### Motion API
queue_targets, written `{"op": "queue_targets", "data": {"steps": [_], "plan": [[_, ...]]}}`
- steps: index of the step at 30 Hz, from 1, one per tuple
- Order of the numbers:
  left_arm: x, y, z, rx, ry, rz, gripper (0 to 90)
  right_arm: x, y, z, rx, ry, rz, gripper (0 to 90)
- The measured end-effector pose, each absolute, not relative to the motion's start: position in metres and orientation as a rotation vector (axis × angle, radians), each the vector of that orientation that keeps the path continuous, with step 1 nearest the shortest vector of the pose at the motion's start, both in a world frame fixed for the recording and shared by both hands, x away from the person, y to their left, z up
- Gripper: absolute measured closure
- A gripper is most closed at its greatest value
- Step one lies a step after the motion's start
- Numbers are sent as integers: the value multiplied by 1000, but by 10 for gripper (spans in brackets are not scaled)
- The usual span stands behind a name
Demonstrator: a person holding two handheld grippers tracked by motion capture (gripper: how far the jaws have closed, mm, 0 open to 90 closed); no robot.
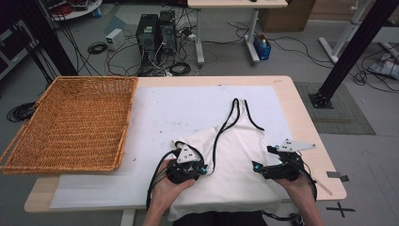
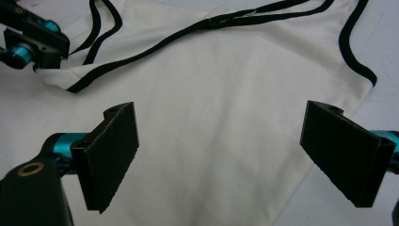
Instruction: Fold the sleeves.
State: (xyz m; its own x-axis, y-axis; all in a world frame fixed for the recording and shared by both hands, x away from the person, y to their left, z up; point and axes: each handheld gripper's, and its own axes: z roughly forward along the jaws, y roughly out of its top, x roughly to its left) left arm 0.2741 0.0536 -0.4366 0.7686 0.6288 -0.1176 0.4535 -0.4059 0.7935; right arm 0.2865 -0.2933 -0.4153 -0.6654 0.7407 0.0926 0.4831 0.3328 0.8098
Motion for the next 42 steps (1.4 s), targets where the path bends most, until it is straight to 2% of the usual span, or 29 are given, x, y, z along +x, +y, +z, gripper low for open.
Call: {"op": "queue_targets", "data": {"steps": [5,12,19,23,25,26,28,35,42], "plan": [[265,60,-447,2107,820,235,746,286,-299,-415,1105,2305,1245,118],[271,62,-439,2013,840,246,713,286,-297,-415,1103,2305,1250,119],[285,47,-445,2089,868,205,717,285,-295,-414,1092,2308,1251,119],[281,44,-446,2106,857,238,690,284,-300,-414,1109,2294,1249,119],[279,43,-446,2120,837,289,736,284,-302,-415,1107,2288,1251,119],[277,44,-445,2119,824,308,820,284,-303,-414,1114,2286,1251,119],[274,46,-443,2093,818,314,852,284,-303,-414,1115,2286,1250,119],[260,64,-430,1970,865,353,854,286,-300,-411,1098,2287,1258,119],[259,71,-446,2013,941,303,820,289,-297,-413,1089,2299,1260,118]]}}
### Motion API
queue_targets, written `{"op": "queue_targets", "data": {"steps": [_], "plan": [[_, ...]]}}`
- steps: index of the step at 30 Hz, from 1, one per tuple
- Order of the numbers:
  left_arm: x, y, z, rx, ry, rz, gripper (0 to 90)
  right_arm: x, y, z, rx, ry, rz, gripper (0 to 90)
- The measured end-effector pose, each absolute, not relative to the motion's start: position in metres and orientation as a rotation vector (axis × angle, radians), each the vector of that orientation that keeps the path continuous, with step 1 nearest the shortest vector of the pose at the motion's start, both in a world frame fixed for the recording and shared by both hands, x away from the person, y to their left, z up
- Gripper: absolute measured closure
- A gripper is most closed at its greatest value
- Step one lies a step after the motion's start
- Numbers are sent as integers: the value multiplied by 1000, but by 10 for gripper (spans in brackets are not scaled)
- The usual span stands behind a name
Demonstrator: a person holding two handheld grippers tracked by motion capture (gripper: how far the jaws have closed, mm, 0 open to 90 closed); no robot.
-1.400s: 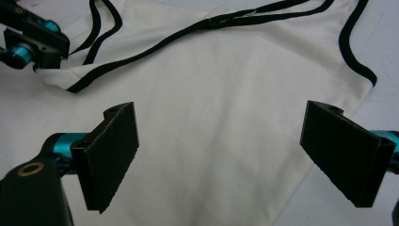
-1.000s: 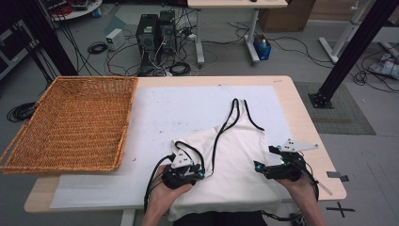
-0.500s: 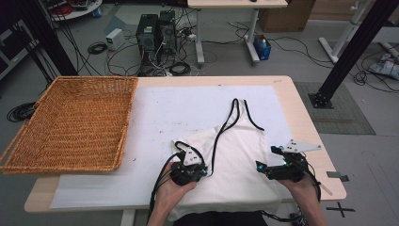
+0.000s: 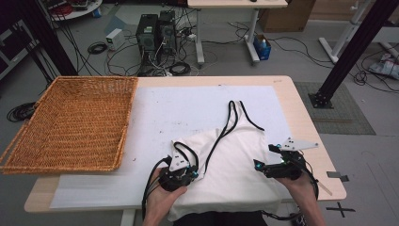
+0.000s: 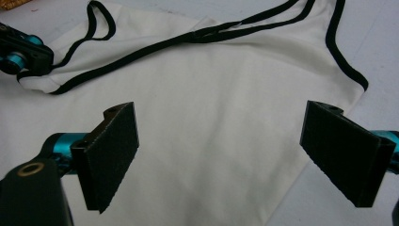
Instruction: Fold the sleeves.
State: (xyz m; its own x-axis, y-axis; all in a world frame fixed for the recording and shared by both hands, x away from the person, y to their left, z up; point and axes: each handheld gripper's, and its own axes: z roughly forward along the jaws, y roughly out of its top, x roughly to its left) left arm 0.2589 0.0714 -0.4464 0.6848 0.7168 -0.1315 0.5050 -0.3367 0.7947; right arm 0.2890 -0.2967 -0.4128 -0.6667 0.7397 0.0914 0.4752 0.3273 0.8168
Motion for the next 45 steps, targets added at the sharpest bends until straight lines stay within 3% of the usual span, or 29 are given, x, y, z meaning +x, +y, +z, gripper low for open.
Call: {"op": "queue_targets", "data": {"steps": [7,11,14,19,29,34,38,45], "plan": [[254,81,-435,1906,954,376,558,300,-295,-408,1083,2292,1268,119],[252,89,-426,1841,979,410,473,322,-293,-406,1082,2281,1290,119],[250,94,-423,1820,992,430,472,340,-293,-409,1113,2270,1285,137],[249,100,-422,1798,997,431,472,375,-292,-408,1128,2243,1293,260],[246,98,-418,1782,988,442,472,474,-274,-404,1178,2311,1183,271],[240,100,-418,1781,1002,461,472,517,-267,-409,1213,2331,1165,348],[235,105,-416,1774,1024,476,472,542,-264,-420,1217,2353,1119,417],[225,116,-417,1773,1068,502,471,563,-261,-442,1253,2406,1100,455]]}}
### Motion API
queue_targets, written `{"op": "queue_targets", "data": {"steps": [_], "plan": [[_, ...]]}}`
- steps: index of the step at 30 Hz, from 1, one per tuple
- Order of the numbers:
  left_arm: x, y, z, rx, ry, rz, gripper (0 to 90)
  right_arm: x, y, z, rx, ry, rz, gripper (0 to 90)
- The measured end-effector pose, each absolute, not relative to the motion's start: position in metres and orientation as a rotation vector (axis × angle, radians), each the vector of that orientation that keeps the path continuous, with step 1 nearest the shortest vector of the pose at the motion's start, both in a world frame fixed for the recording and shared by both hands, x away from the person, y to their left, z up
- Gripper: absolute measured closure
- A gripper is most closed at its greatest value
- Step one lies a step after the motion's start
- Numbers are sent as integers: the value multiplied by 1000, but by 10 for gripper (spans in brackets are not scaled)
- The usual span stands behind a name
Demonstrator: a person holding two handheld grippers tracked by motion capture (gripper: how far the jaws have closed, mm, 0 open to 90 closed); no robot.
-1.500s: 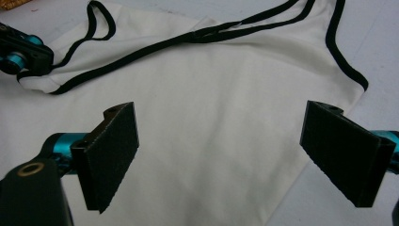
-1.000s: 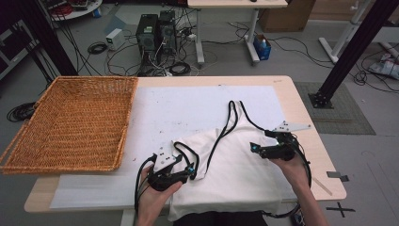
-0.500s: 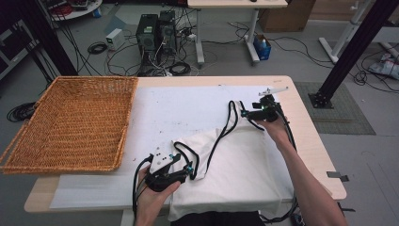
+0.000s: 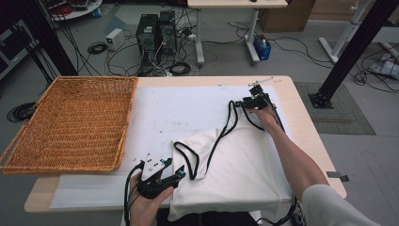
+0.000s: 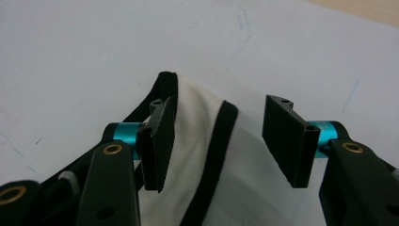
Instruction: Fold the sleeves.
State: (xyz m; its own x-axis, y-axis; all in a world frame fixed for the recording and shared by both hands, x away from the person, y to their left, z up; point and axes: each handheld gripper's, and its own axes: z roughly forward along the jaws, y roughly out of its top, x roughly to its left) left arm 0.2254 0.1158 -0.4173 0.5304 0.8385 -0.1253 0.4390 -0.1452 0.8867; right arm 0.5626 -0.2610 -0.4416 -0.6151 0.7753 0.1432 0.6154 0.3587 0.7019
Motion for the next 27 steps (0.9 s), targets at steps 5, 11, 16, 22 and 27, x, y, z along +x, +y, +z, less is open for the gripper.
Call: {"op": "queue_targets", "data": {"steps": [5,11,16,22,27], "plan": [[222,118,-417,1771,1084,510,472,561,-248,-444,1164,2421,1045,577],[220,120,-417,1765,1091,518,472,556,-240,-441,1108,2466,1028,817],[220,119,-417,1767,1085,515,472,546,-243,-432,1113,2454,1077,869],[220,117,-415,1767,1075,516,472,527,-252,-418,1102,2388,1170,875],[222,116,-412,1764,1063,517,472,498,-260,-402,1051,2340,1223,875]]}}
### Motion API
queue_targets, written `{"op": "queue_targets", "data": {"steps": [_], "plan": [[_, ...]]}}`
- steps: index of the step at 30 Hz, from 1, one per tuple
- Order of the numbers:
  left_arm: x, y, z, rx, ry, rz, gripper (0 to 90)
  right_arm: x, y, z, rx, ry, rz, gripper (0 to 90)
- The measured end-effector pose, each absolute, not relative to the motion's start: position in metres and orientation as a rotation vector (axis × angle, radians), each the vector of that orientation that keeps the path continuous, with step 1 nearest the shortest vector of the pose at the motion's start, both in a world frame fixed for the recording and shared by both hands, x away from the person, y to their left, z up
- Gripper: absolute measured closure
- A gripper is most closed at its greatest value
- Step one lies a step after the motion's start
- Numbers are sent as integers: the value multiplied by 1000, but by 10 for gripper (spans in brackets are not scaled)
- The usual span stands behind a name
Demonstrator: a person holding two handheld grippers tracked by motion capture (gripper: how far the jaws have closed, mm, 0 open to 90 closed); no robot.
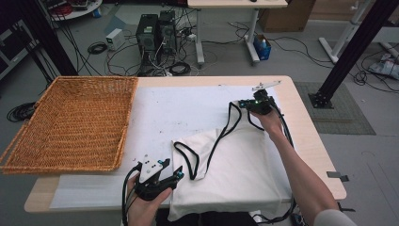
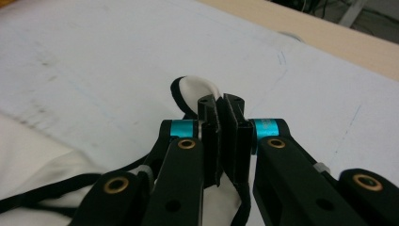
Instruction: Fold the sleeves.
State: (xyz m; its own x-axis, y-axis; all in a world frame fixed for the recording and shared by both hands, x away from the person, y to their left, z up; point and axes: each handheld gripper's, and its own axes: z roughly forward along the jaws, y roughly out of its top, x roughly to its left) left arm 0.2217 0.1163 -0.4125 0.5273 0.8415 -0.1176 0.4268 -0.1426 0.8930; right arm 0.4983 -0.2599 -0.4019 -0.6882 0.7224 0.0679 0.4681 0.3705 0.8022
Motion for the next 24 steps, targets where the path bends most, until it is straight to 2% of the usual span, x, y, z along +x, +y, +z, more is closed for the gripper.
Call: {"op": "queue_targets", "data": {"steps": [9,17,24], "plan": [[228,115,-411,1759,1060,507,472,402,-268,-385,885,2277,1299,873],[231,107,-411,1778,1038,491,472,312,-273,-406,847,2288,1324,872],[233,99,-417,1800,1033,469,472,265,-285,-429,866,2341,1225,868]]}}
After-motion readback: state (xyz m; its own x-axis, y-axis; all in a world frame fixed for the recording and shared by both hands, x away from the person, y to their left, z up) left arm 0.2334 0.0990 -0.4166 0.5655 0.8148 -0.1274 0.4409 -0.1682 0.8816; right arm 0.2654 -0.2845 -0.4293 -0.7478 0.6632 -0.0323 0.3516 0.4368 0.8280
